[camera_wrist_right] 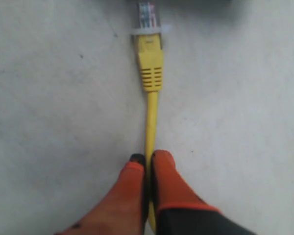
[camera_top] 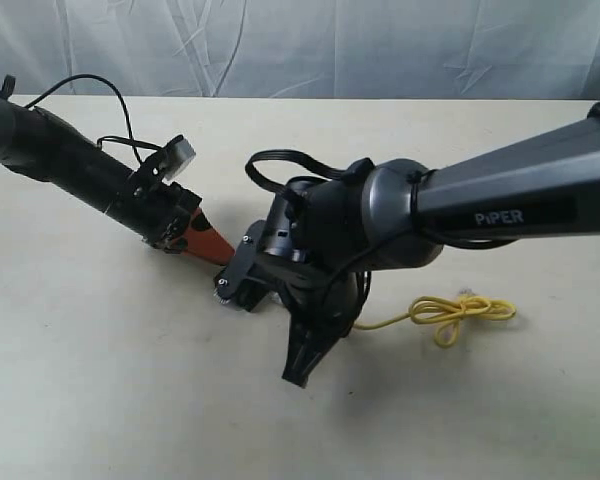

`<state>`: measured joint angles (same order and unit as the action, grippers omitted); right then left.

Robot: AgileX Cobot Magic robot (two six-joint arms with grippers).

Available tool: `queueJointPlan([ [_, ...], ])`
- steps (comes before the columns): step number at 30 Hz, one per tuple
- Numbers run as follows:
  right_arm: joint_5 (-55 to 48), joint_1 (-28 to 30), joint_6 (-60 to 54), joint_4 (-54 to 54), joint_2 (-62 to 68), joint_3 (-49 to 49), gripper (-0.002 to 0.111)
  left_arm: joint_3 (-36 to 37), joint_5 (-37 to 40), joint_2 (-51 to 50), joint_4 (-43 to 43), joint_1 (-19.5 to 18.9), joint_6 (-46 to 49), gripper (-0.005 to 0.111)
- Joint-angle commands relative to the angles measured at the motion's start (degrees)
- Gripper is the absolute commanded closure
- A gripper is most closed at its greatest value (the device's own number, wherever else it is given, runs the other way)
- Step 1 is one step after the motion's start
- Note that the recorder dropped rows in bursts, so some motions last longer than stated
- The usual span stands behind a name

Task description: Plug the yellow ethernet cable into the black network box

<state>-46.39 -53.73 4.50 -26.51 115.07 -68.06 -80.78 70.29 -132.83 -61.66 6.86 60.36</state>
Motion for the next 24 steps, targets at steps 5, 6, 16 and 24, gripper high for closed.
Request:
queueJointPlan([
  [5, 2.2, 0.0, -1.0, -0.7, -0.3, -0.2, 0.109, 0.2, -0.3, -0.7, -0.3, 0.1, -0.1, 0.107],
  [6, 2.2, 0.0, -1.0, -1.1, -0.3, -0.2, 0.109, 0.2, -0.3, -0.7, -0.3, 0.1, -0.1, 0.107],
  [16, 3.4, 0.0, -0.9, -1.5, -0.3, -0.2, 0.109, 0.2, -0.3, -0.7, -0.3, 0.1, -0.2, 0.107],
  [24, 3.7, 0.0, 1.8, -3.0, -0.3, -0.2, 0.109, 0.2, -0.3, -0.7, -0.3, 0.1, -0.2, 0.107],
])
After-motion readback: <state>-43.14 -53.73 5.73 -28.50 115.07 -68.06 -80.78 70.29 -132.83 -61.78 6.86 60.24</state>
